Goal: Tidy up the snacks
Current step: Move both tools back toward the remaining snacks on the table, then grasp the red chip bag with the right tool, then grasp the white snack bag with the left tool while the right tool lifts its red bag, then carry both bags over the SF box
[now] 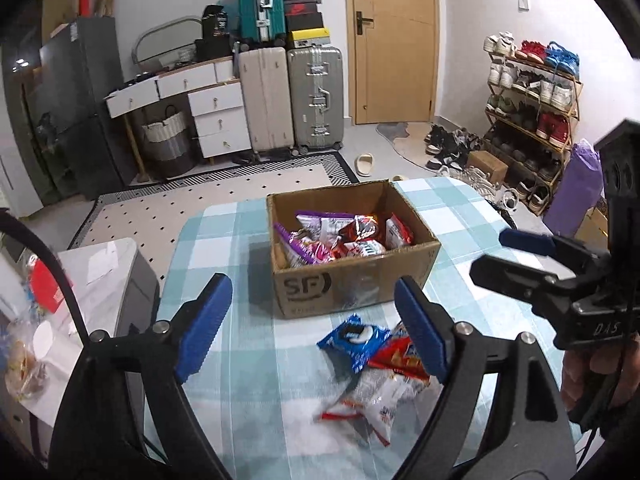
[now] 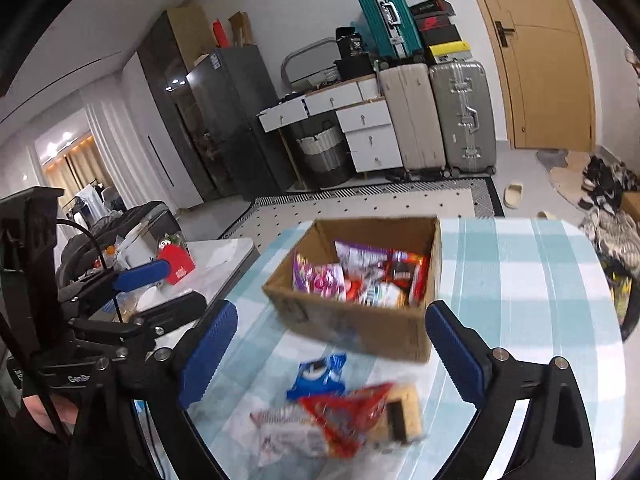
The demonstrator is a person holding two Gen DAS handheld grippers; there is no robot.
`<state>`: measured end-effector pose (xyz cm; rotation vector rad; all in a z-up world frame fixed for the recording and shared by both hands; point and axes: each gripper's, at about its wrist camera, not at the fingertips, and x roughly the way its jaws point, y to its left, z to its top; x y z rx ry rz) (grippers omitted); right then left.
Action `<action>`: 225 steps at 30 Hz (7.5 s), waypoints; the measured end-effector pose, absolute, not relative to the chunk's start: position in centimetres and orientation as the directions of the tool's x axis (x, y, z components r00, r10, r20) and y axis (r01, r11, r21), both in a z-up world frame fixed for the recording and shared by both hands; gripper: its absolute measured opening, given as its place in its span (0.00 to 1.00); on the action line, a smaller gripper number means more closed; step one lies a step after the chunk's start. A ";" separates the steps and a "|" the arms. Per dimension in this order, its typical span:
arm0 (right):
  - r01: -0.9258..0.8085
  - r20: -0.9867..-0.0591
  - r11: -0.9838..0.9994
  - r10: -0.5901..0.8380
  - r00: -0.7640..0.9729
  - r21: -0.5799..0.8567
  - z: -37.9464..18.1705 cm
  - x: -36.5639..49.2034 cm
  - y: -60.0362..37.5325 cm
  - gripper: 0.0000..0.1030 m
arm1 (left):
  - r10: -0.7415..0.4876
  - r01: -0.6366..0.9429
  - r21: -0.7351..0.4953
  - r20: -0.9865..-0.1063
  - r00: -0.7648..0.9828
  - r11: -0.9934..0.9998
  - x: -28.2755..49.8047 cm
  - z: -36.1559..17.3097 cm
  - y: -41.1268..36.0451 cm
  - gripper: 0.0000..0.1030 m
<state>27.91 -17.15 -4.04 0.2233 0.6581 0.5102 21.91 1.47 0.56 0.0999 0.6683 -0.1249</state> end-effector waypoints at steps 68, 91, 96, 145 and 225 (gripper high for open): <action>-0.373 -0.559 0.753 0.655 0.508 0.543 -20.2 31.0 -14.8 0.53 | 0.030 -0.057 -0.015 -0.706 0.708 0.998 18.0 -17.7 3.4 0.99; -0.382 -0.444 0.686 0.707 0.550 0.620 -19.9 28.6 -18.2 0.34 | 0.165 -0.107 0.128 -0.678 0.716 0.986 17.5 -17.4 2.1 0.99; -0.372 -0.422 0.685 0.699 0.577 0.627 -19.7 26.7 -20.0 0.34 | 0.149 -0.106 0.105 -0.651 0.745 0.989 16.7 -16.9 2.3 0.99; -0.254 -0.522 0.801 0.558 0.645 0.542 -19.5 15.5 -26.0 0.34 | -0.338 0.423 -0.111 -0.791 0.510 0.899 20.5 -17.7 -3.3 0.40; -0.451 -0.383 0.758 0.636 0.670 0.471 5.0 37.9 -18.3 0.34 | -0.285 0.240 -0.160 -0.654 0.701 0.957 38.3 6.1 1.9 0.39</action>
